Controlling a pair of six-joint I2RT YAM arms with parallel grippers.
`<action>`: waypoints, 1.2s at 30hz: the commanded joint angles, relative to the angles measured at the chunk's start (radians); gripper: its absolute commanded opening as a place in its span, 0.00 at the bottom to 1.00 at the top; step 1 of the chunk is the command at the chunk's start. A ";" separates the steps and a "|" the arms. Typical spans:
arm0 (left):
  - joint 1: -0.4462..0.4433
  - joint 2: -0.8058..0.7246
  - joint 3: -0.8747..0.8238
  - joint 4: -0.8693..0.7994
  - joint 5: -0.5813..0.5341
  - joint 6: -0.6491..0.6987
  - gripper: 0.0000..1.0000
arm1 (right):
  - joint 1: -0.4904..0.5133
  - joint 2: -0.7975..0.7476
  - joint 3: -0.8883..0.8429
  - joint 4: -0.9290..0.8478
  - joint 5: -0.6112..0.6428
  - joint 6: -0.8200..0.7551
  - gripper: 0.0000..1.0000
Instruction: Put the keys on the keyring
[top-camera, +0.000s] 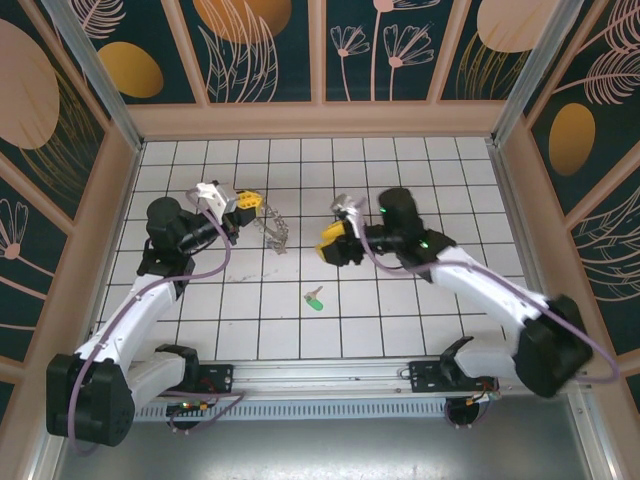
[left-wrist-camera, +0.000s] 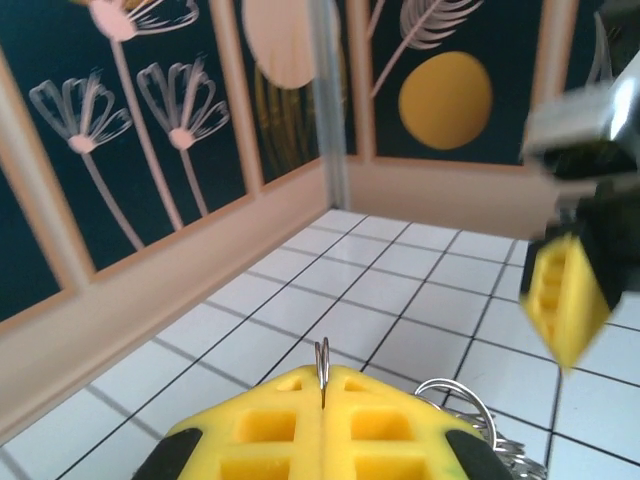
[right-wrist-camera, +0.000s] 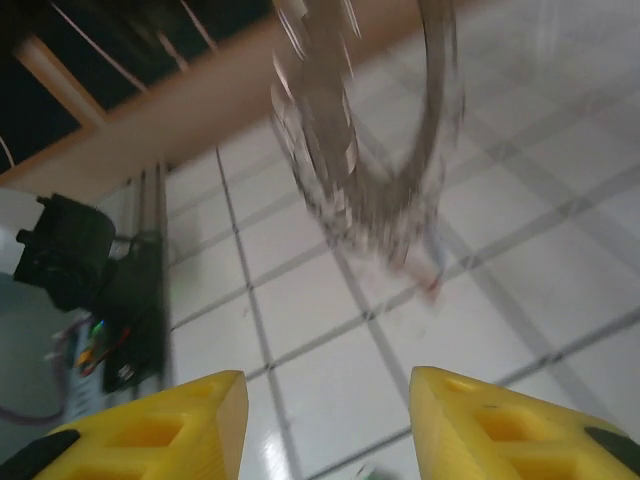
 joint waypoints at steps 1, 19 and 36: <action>-0.019 0.024 0.005 0.103 0.176 0.022 0.00 | -0.027 -0.049 -0.117 0.328 0.012 -0.242 0.45; -0.174 0.222 0.297 -0.201 0.390 0.385 0.00 | -0.099 0.110 0.249 -0.029 -0.244 -0.552 0.38; -0.221 0.257 0.263 0.041 0.383 0.205 0.00 | -0.017 0.094 0.187 0.098 -0.197 -0.454 0.26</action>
